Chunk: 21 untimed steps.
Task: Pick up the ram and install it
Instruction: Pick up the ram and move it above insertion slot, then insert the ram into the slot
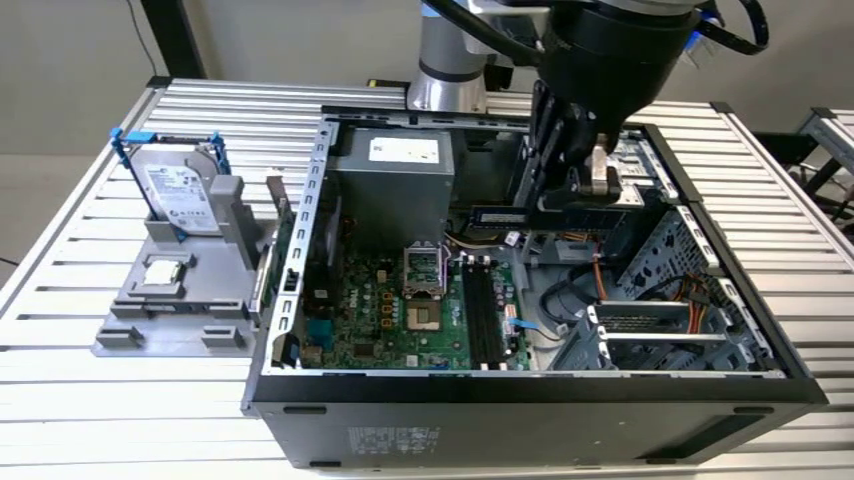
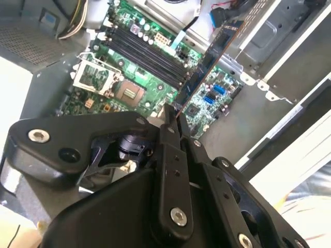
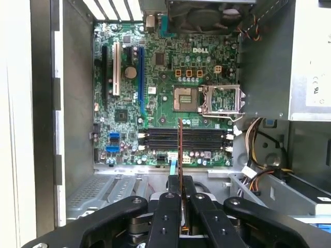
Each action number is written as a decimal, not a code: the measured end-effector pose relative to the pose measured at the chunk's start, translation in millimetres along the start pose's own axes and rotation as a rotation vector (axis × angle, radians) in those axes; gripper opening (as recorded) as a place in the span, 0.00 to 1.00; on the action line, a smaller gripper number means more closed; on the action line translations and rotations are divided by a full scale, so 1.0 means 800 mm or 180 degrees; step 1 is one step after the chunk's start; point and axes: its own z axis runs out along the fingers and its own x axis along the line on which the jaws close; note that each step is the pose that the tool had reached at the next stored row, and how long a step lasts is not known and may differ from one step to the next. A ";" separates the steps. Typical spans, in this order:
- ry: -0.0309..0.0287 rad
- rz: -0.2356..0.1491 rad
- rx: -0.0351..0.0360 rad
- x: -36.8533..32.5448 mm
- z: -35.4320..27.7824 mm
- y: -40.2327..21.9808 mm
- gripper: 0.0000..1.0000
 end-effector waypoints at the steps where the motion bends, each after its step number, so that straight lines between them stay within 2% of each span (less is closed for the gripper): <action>1: 0.0000 0.0002 0.0000 -0.0019 0.0000 0.0000 0.00; 15: -0.0002 0.0126 0.0002 -0.0205 0.0004 0.0000 0.00; 21: -0.0002 0.0130 0.0003 -0.0237 0.0004 -0.0032 0.00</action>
